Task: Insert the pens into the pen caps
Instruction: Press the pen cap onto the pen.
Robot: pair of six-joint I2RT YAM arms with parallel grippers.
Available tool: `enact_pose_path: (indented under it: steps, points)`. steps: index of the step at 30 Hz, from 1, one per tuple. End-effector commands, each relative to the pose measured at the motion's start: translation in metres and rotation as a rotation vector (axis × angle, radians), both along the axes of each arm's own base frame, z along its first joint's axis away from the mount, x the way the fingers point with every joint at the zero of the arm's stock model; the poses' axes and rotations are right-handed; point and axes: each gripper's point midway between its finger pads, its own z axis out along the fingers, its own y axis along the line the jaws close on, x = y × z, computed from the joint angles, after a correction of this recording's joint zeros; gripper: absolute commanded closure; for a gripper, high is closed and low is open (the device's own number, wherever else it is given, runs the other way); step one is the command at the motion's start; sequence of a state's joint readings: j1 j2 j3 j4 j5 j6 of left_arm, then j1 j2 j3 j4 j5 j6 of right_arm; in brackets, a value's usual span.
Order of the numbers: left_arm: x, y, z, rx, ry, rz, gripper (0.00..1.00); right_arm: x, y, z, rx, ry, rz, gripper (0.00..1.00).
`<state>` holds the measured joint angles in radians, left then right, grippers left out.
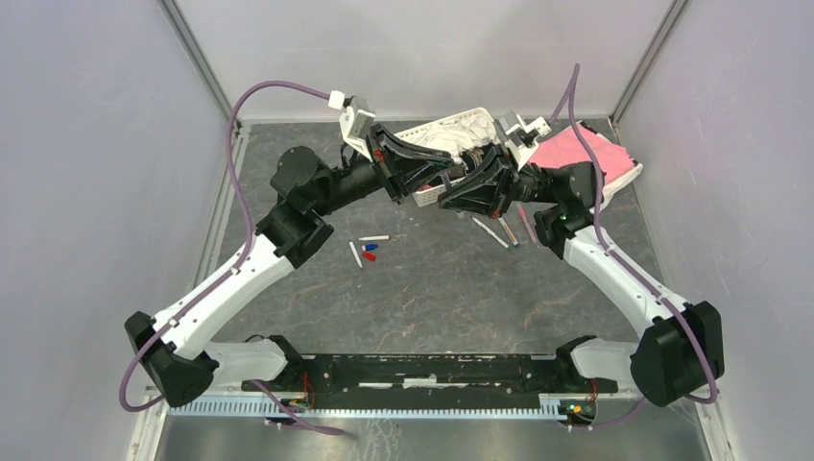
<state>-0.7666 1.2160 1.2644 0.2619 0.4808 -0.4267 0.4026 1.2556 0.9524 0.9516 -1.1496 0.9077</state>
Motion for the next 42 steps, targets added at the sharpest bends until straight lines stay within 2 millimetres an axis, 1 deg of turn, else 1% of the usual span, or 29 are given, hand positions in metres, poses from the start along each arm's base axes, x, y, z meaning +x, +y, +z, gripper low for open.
enact_pose_path:
  steps: [1,2,3,5,7,10,12,13,16,18,20,21,22,24,25,26,28,30,32,34,36,38,40,42]
  points:
    - [-0.051,-0.031,-0.126,0.280,0.309,-0.291,0.98,0.034,-0.002,0.061,0.135,-0.110,-0.216,1.00]
    - [-0.053,-0.033,-0.125,0.244,0.344,-0.304,0.98,0.036,-0.002,0.064,0.141,-0.117,-0.220,1.00]
    - [-0.056,-0.034,-0.128,0.231,0.360,-0.319,0.98,0.036,-0.002,0.068,0.154,-0.127,-0.218,1.00]
    - [-0.060,-0.035,-0.138,0.238,0.381,-0.333,0.98,0.032,-0.004,0.079,0.196,-0.150,-0.205,1.00]
    - [-0.064,-0.034,-0.145,0.241,0.396,-0.340,0.98,0.029,-0.003,0.086,0.217,-0.171,-0.199,1.00]
    - [-0.072,-0.033,-0.164,0.316,0.422,-0.352,0.98,0.031,-0.003,0.095,0.228,-0.193,-0.195,1.00]
    - [-0.074,-0.030,-0.184,0.393,0.454,-0.324,0.98,0.033,-0.002,0.101,0.241,-0.203,-0.195,1.00]
    - [-0.074,-0.029,-0.190,0.405,0.462,-0.310,0.98,0.034,-0.002,0.103,0.246,-0.203,-0.196,1.00]
    - [-0.073,-0.026,-0.206,0.420,0.508,-0.278,0.98,0.039,0.000,0.102,0.243,-0.194,-0.202,1.00]
    - [-0.067,-0.025,-0.208,0.413,0.509,-0.245,0.98,0.042,0.002,0.096,0.225,-0.188,-0.206,1.00]
    - [-0.049,-0.023,-0.203,0.390,0.514,-0.142,0.98,0.042,0.005,0.082,0.190,-0.176,-0.201,1.00]
    - [-0.031,-0.018,-0.195,0.360,0.517,-0.063,0.97,0.039,0.009,0.071,0.159,-0.170,-0.191,1.00]
    - [-0.015,-0.013,-0.187,0.322,0.530,0.004,0.96,0.038,0.012,0.055,0.119,-0.153,-0.187,1.00]
    - [0.007,-0.006,-0.161,0.208,0.527,0.070,0.92,0.034,0.015,0.022,0.046,-0.123,-0.174,1.00]
    - [0.019,-0.002,-0.149,0.155,0.538,0.116,0.86,0.033,0.015,0.005,0.019,-0.103,-0.177,1.00]
    - [0.027,0.001,-0.137,0.106,0.529,0.139,0.82,0.031,0.013,-0.008,-0.005,-0.085,-0.179,1.00]
    - [0.039,0.006,-0.118,0.046,0.529,0.174,0.69,0.027,0.011,-0.033,-0.055,-0.076,-0.181,1.00]
    - [0.044,0.009,-0.101,0.000,0.513,0.188,0.54,0.022,0.009,-0.046,-0.080,-0.072,-0.181,1.00]
    - [0.047,0.014,-0.087,-0.036,0.490,0.206,0.36,0.021,0.007,-0.061,-0.119,-0.060,-0.189,1.00]
    - [0.050,0.020,-0.076,-0.056,0.465,0.236,0.22,0.022,0.004,-0.077,-0.160,-0.047,-0.200,1.00]
    - [0.051,0.027,-0.069,-0.057,0.433,0.266,0.15,0.026,0.001,-0.096,-0.204,-0.006,-0.220,1.00]
    - [0.051,0.034,-0.068,-0.040,0.407,0.294,0.12,0.034,-0.009,-0.115,-0.242,0.034,-0.262,1.00]
    - [0.048,0.041,-0.071,-0.009,0.378,0.314,0.10,0.044,-0.023,-0.131,-0.275,0.064,-0.315,1.00]
    - [0.046,0.047,-0.080,0.039,0.363,0.338,0.10,0.058,-0.040,-0.148,-0.323,0.084,-0.388,1.00]
